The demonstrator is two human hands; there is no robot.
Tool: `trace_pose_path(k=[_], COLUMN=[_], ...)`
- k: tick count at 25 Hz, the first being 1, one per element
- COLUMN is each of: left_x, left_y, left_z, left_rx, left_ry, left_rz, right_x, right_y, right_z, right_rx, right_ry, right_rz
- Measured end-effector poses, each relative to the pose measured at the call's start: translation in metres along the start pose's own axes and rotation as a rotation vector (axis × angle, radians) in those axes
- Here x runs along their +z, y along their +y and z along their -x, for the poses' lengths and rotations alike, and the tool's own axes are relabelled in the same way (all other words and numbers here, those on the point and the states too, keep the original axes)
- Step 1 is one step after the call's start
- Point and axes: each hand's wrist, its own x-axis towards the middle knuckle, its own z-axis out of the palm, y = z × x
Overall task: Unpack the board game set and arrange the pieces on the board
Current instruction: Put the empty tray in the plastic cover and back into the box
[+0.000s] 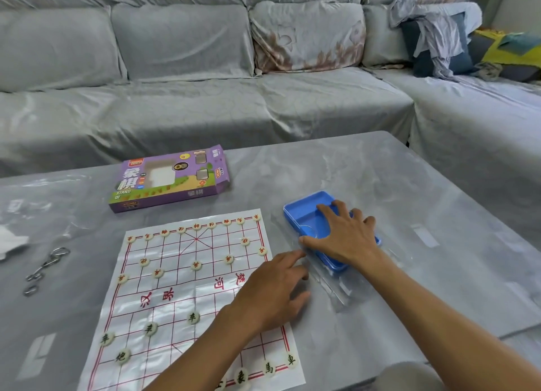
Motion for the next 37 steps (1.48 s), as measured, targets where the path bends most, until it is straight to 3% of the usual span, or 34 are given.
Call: trace_pose_path(k=[7, 14, 23, 26, 28, 29, 31, 33, 35, 37], left_x=[0.004, -0.001, 0.0, -0.001, -0.004, -0.007, -0.018, -0.025, -0.031, -0.037], left_y=[-0.002, 0.003, 0.011, 0.012, 0.015, 0.018, 0.024, 0.028, 0.025, 0.017], left_z=[-0.004, -0.007, -0.004, -0.005, -0.008, -0.01, -0.018, -0.029, -0.037, -0.039], left_rx=[0.01, 0.021, -0.012, -0.033, -0.119, -0.214, -0.436, -0.547, -0.598, -0.613], left_ry=[0.03, 0.062, 0.03, 0.027, 0.12, 0.197, 0.306, 0.381, 0.514, 0.602], left_rz=[0.001, -0.008, -0.031, -0.003, 0.152, 0.346, 0.977, 1.514, 1.68, 1.678], right_x=[0.011, -0.014, -0.057, -0.086, -0.1, -0.105, -0.102, -0.087, -0.07, -0.062], right_y=[0.01, 0.014, 0.036, 0.04, 0.042, 0.039, 0.027, 0.009, -0.002, 0.003], right_z=[0.004, -0.008, -0.018, -0.013, -0.005, 0.001, 0.019, 0.041, 0.057, 0.064], right_rx=[-0.009, 0.203, 0.369, 0.416, 0.439, 0.448, 0.439, 0.426, 0.399, 0.392], right_ry=[0.075, 0.054, -0.06, -0.021, 0.059, 0.087, 0.077, -0.031, -0.132, -0.121], right_rz=[0.009, -0.32, -0.922, -1.154, -1.302, -1.381, -1.566, -1.731, -1.804, -1.731])
